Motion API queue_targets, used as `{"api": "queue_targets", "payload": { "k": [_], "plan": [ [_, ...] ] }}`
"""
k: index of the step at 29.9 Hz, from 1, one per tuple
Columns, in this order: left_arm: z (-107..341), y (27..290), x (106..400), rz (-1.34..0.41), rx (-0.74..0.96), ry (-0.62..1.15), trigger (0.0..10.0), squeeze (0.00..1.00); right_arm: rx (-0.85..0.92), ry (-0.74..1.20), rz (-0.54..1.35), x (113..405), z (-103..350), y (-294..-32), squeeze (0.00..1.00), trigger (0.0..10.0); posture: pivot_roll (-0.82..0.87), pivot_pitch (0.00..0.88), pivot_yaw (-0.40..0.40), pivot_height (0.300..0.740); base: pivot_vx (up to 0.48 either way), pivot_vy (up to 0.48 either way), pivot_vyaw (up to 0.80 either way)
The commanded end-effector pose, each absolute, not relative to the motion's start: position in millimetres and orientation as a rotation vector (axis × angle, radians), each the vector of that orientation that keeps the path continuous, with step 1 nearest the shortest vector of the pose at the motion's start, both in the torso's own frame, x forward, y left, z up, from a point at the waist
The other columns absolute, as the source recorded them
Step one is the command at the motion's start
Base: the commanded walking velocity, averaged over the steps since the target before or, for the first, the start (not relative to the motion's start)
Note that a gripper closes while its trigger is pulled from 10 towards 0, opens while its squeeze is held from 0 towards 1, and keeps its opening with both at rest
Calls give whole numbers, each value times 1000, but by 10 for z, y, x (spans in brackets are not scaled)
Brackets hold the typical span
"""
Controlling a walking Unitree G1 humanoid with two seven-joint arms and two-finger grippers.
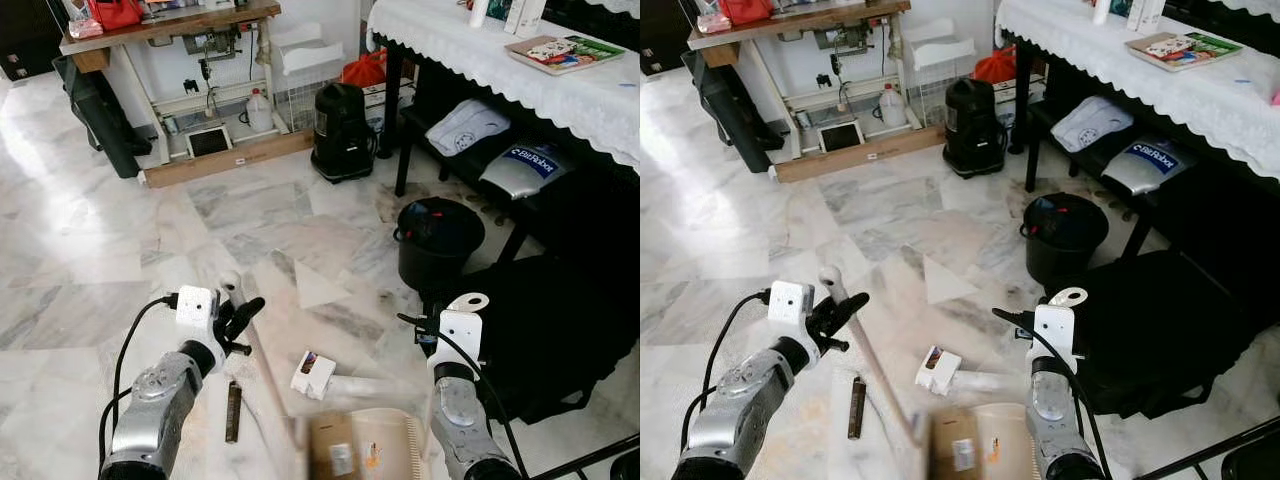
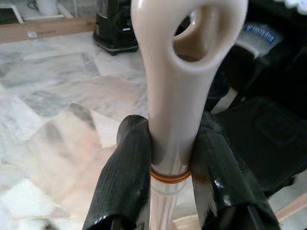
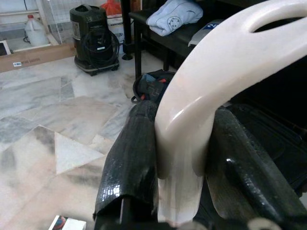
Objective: Sweep floor
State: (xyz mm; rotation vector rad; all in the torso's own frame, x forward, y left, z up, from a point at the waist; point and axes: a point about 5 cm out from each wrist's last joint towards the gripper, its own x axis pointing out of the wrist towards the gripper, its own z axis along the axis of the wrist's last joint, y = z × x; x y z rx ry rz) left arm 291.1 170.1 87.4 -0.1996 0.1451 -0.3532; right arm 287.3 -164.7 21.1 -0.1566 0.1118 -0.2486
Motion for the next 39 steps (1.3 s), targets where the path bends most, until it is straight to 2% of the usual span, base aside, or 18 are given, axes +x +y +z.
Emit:
{"api": "queue_targets", "payload": {
  "k": [1,5,14,25,39],
  "plan": [
    [1081,1730,2964,-364,-265,76,10000,0,-164,168,-226,2831,124,-1602,0,10000,131,57,88,740,0,0,0],
    [1190,1720,2984,-374,-323,48,10000,0,-163,168,-224,2835,126,-1602,0,10000,131,58,88,740,0,0,0],
    [1276,1640,2971,-421,-287,35,10000,0,-158,158,-221,2858,150,-1597,0,10000,131,53,86,740,0,0,0],
    [1688,1668,3056,-327,-136,-175,10000,0,-128,78,-235,2945,302,-1637,0,10000,127,27,83,740,0,0,0],
    [1684,1620,3074,-294,-78,-211,10000,0,-84,-95,-264,2976,607,-1729,0,10000,112,1,78,740,0,0,0]
  ]
}}
